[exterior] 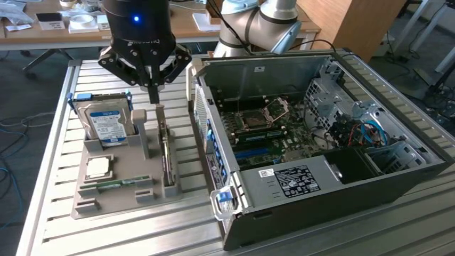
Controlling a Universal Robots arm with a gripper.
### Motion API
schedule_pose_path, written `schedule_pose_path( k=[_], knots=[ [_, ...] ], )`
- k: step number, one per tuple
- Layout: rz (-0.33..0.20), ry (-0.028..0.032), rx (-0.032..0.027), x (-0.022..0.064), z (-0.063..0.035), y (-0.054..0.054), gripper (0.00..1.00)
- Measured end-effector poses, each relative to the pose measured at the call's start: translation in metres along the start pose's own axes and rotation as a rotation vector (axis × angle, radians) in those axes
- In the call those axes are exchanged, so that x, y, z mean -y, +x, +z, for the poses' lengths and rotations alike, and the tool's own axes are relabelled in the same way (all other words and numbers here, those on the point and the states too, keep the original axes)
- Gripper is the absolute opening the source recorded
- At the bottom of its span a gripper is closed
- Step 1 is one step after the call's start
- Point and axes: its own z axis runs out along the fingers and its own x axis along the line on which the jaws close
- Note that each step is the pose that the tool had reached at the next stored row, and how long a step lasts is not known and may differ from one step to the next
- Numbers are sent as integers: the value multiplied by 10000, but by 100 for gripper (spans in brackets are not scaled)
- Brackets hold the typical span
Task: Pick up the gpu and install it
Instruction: 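Reach for the gpu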
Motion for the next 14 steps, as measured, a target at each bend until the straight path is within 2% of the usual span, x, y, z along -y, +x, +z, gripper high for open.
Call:
schedule_pose_path(
  k=[6, 14],
  knots=[
    [0, -3, -1, 3, 0, 0, 11],
    [0, -5, -1, 80, -3, -5, 11]
  ],
)
